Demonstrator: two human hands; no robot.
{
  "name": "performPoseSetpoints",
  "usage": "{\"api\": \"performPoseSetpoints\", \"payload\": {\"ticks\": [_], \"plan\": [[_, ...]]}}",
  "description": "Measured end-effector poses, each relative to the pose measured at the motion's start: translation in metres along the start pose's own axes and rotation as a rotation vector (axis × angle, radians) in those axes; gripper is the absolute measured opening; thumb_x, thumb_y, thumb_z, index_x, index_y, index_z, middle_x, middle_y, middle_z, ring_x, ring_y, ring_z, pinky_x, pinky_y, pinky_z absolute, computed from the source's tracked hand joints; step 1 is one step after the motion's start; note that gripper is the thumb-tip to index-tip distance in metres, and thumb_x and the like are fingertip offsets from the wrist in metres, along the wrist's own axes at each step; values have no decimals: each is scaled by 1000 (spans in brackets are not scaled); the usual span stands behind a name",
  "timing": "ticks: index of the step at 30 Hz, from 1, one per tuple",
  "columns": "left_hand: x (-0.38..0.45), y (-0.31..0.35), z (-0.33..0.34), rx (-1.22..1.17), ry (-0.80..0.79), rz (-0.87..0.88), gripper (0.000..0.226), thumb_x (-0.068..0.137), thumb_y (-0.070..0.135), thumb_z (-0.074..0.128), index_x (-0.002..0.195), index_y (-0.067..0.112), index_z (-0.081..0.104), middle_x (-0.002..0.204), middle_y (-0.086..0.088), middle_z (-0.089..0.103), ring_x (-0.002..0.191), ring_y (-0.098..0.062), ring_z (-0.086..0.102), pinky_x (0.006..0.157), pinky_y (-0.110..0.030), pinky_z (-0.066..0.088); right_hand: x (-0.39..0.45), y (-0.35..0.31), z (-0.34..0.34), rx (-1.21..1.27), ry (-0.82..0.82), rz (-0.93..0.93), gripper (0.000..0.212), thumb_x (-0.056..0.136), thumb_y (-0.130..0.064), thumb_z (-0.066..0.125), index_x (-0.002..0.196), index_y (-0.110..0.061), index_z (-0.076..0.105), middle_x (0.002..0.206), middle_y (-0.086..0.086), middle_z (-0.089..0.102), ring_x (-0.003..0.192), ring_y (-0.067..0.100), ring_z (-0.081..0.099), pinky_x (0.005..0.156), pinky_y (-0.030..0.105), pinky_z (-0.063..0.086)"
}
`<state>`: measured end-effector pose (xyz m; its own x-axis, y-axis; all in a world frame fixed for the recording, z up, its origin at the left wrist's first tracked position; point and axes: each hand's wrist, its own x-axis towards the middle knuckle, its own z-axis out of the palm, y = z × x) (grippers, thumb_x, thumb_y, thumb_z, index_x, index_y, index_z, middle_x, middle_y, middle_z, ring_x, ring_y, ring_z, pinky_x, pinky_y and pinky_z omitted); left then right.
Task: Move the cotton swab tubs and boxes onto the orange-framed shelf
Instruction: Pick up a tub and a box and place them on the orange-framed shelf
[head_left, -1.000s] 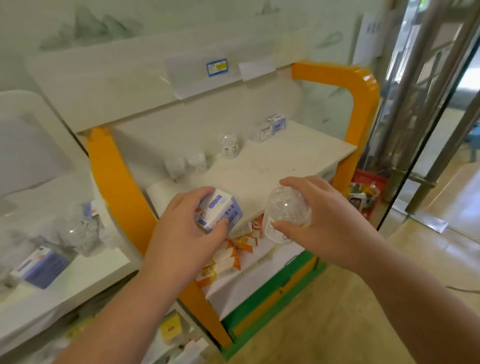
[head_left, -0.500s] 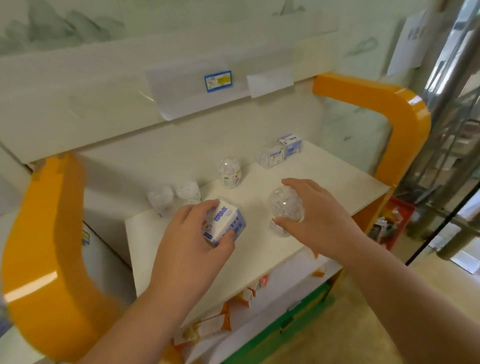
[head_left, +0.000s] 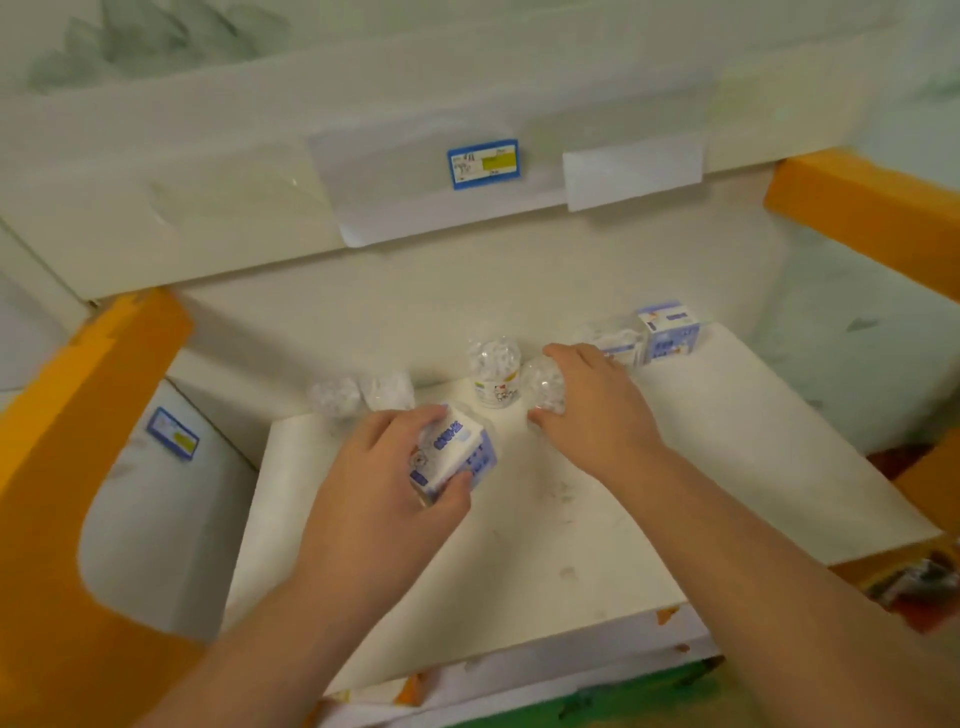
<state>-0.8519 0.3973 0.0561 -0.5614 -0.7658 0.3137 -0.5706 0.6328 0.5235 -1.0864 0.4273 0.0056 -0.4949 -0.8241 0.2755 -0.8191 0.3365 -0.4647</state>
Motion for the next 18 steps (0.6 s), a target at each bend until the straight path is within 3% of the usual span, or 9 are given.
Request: {"api": "performPoseSetpoints", "payload": {"ticks": [4, 18], "plan": [[6, 10, 12, 33, 38, -66, 52, 74, 42, 68, 123, 41, 52, 111, 21, 48, 96, 0, 52, 82, -21, 45, 34, 7, 12, -27, -32, -82, 67, 80, -35, 73, 138, -23, 42, 132, 4, 49, 120, 30, 48, 95, 40, 44], [26, 24, 37, 61, 76, -157, 53, 75, 38, 70, 125, 41, 52, 113, 23, 46, 97, 0, 52, 78, -13, 39, 72, 11, 20, 118, -165, -163, 81, 81, -28, 77, 147, -21, 32, 141, 6, 39, 125, 31, 47, 99, 43, 45]]}}
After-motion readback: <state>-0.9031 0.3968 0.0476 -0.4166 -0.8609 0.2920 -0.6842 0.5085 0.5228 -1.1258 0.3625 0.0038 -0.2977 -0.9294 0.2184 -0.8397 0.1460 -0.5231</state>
